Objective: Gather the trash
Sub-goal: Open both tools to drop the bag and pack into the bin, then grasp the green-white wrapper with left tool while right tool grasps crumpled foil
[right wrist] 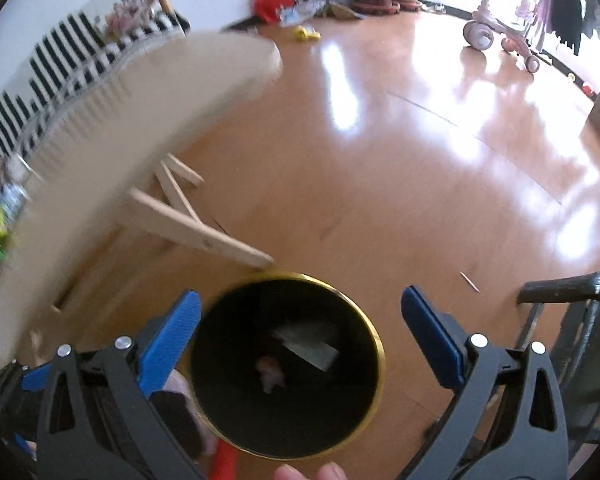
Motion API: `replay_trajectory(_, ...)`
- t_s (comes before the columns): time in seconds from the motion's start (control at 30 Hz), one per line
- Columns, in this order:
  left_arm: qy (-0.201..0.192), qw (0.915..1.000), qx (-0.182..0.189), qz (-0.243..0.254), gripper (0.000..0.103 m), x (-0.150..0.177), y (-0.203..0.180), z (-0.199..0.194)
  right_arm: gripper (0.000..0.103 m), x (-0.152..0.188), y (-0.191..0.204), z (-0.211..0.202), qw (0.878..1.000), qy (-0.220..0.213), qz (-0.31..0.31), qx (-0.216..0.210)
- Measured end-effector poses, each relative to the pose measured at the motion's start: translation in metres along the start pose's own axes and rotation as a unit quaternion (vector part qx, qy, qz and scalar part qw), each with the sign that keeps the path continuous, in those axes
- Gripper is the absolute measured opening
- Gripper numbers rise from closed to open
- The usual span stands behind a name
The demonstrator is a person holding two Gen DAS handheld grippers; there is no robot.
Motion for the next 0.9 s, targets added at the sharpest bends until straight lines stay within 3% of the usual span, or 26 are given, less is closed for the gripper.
replay_trajectory(0.13, -0.096, 0.9942, -0.043, -0.023, 0.097, -0.014, 0.058, -0.072, 0.097, -0.014, 0.038, -0.025, 0.998, -0.042, -0.036, -0.017)
replay_trajectory(0.2, -0.115, 0.9895, -0.054, -0.068, 0.097, -0.014, 0.101, -0.097, 0.097, -0.020, 0.056, -0.030, 0.996, -0.047, -0.069, -0.013)
replay_trajectory(0.27, -0.122, 0.9794, -0.077, -0.141, 0.097, -0.002, 0.162, -0.121, 0.097, -0.026, 0.080, -0.027, 0.993, -0.048, -0.105, -0.010)
replay_trajectory(0.37, -0.116, 0.9579, -0.135, -0.225, 0.097, 0.028, 0.244, -0.145, 0.097, -0.036, 0.122, -0.022, 0.988, -0.051, -0.147, -0.022)
replay_trajectory(0.4, -0.112, 0.9458, -0.160, -0.260, 0.097, 0.042, 0.280, -0.154, 0.097, -0.039, 0.136, -0.020, 0.986, -0.052, -0.157, -0.029)
replay_trajectory(0.53, -0.105, 0.9085, -0.200, -0.351, 0.097, 0.076, 0.373, -0.182, 0.097, -0.051, 0.210, -0.006, 0.977, -0.051, -0.194, -0.075)
replay_trajectory(0.63, -0.107, 0.8903, -0.224, -0.382, 0.097, 0.089, 0.433, -0.202, 0.097, -0.061, 0.279, 0.002, 0.966, -0.051, -0.223, -0.116)
replay_trajectory(0.77, -0.096, 0.8790, -0.236, -0.403, 0.097, 0.091, 0.498, -0.212, 0.097, -0.068, 0.374, 0.016, 0.950, -0.044, -0.262, -0.163)
replay_trajectory(0.9, -0.074, 0.8868, -0.242, -0.387, 0.097, 0.065, 0.546, -0.195, 0.097, -0.065, 0.471, 0.028, 0.930, -0.035, -0.303, -0.206)
Point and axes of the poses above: each gripper's, at about its wrist camera, not at the fingertips, and z roughly the way its jaws point, y to its left, x to its underside, the point moved 7 cm from there along z, roughly the way its jaws point, and after that the axes turned 9 degrees about -x, right-handed, at the moved point
